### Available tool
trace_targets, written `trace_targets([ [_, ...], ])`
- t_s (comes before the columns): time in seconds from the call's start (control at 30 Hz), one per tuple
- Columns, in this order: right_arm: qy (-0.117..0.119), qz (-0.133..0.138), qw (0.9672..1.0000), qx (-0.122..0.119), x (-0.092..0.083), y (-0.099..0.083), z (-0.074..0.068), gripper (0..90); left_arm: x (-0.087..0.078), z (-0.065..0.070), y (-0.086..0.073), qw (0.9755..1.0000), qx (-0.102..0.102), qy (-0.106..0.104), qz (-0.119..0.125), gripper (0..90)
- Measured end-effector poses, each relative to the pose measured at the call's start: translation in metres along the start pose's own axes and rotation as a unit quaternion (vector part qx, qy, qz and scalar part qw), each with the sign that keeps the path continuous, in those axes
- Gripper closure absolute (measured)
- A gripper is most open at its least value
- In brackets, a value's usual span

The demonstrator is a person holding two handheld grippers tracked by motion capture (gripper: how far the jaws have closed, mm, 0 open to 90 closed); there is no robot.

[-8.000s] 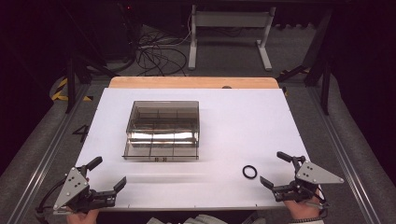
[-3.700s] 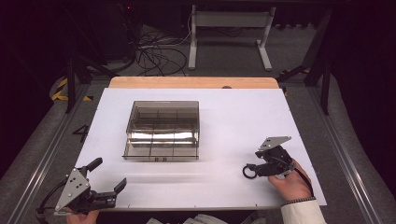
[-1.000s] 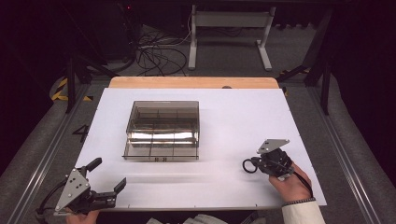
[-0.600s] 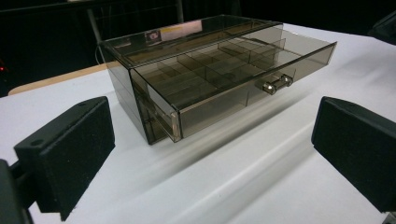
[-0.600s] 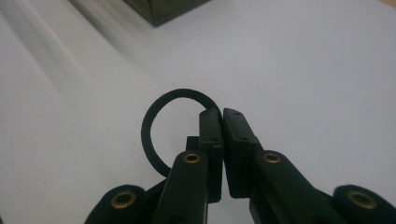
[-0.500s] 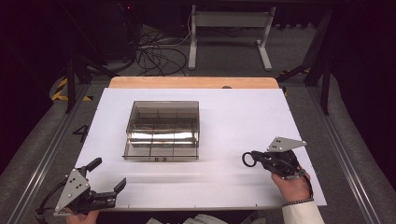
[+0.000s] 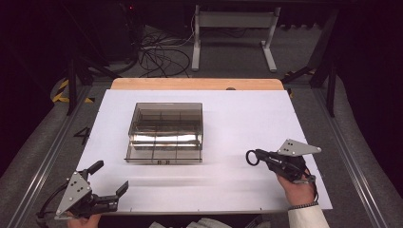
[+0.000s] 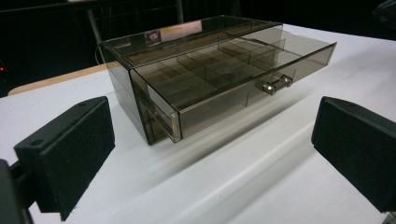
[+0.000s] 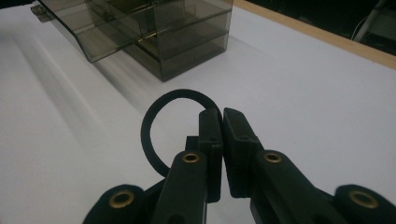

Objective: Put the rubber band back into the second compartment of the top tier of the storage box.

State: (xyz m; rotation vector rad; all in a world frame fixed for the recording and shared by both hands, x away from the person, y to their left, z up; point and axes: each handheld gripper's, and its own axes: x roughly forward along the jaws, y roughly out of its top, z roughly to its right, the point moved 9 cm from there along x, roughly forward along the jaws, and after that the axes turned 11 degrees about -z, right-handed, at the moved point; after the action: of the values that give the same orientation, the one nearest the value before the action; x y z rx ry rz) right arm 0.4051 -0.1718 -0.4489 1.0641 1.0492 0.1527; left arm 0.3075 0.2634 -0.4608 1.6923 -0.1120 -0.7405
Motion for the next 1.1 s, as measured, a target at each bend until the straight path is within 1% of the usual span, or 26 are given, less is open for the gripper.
trace_targets([
  [0.17,0.003,0.018,0.9998,0.005,-0.001,0.003,0.0,86.4,0.001,0.001,0.0,1.0,-0.003,-0.001,0.0,0.3],
  [0.2,0.006,0.03,0.9995,0.006,-0.002,0.005,0.0,86.1,0.001,0.001,0.0,1.0,-0.003,-0.002,-0.002,0.3],
  [0.4,0.009,0.04,0.9991,0.008,-0.003,0.007,0.0,86.1,0.001,0.0,0.0,1.0,-0.004,-0.001,-0.001,0.3],
  [0.57,0.013,0.053,0.9985,0.007,-0.005,0.009,0.0,86.1,0.001,0.0,0.0,1.0,-0.001,-0.001,-0.001,0.3],
  [0.8,0.017,0.07,0.9974,0.005,-0.005,0.011,-0.001,86.0,0.001,0.001,0.0,1.0,-0.006,-0.005,0.0,0.3],
  [1.1,0.022,0.077,0.9968,0.003,-0.006,0.017,-0.003,86.0,0.001,0.001,0.0,1.0,-0.005,-0.004,0.0,0.3],
])
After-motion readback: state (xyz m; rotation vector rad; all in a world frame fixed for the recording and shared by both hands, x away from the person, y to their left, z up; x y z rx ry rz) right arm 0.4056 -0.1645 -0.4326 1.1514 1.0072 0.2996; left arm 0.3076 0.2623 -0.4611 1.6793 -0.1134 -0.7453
